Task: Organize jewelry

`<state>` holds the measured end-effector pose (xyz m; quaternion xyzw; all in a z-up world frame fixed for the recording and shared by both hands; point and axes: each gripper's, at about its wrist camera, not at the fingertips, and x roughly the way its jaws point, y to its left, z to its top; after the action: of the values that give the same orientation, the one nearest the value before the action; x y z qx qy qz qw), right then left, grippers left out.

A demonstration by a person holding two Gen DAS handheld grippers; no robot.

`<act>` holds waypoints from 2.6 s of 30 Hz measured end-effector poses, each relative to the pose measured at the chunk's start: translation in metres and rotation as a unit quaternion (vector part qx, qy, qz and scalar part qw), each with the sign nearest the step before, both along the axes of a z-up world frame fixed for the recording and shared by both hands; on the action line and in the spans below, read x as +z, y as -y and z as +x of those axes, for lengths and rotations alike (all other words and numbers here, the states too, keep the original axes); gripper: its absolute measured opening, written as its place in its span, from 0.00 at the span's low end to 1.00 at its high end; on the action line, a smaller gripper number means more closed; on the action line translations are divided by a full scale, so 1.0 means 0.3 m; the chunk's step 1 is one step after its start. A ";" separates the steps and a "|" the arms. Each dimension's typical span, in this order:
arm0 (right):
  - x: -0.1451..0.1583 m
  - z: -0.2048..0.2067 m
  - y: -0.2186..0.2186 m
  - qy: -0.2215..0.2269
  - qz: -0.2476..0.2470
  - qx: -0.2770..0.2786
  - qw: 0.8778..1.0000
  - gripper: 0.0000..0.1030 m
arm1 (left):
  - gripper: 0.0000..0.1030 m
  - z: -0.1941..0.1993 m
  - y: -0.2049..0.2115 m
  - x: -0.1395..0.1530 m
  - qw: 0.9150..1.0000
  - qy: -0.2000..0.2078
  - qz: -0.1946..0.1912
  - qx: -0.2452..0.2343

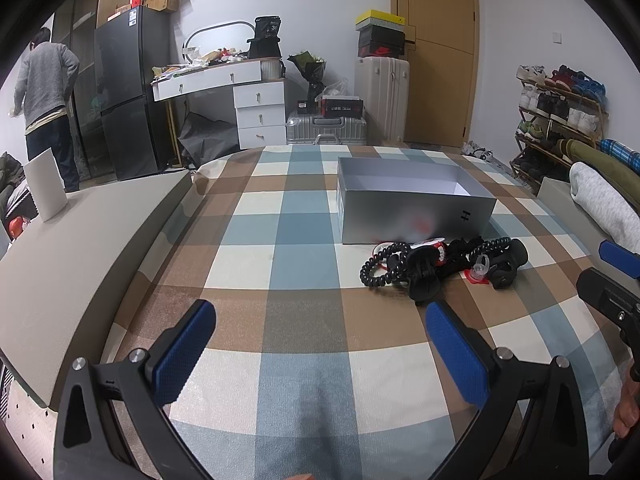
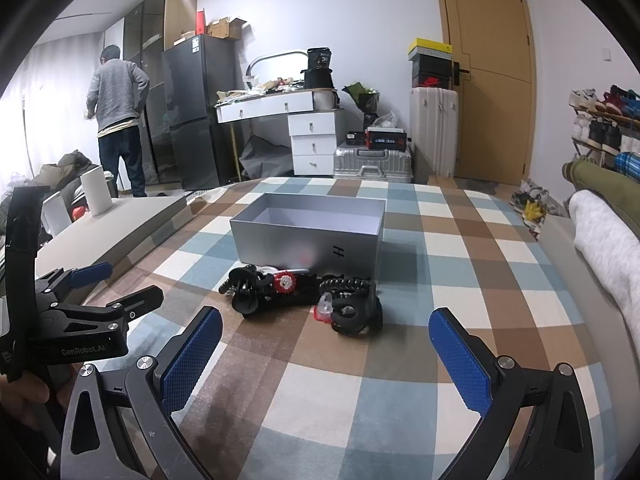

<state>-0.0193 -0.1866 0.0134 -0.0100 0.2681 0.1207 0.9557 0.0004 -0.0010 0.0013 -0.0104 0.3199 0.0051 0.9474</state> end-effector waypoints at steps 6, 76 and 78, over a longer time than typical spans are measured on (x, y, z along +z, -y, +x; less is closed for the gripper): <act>-0.002 0.001 -0.003 -0.004 -0.001 0.000 1.000 1.00 | 0.99 0.000 -0.004 0.001 1.000 0.000 -0.001 0.000; -0.049 0.056 0.020 -0.046 -0.014 -0.010 0.999 1.00 | 0.99 0.011 -0.008 -0.019 0.999 -0.017 -0.015 -0.028; -0.054 0.070 0.027 -0.055 -0.009 -0.011 0.998 1.00 | 0.99 0.015 -0.013 -0.019 0.999 -0.019 -0.020 -0.027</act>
<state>0.0016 -0.1947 -0.0027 -0.0086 0.3213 0.1085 0.9407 0.0050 0.0028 -0.0044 -0.0212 0.3377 -0.0265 0.9406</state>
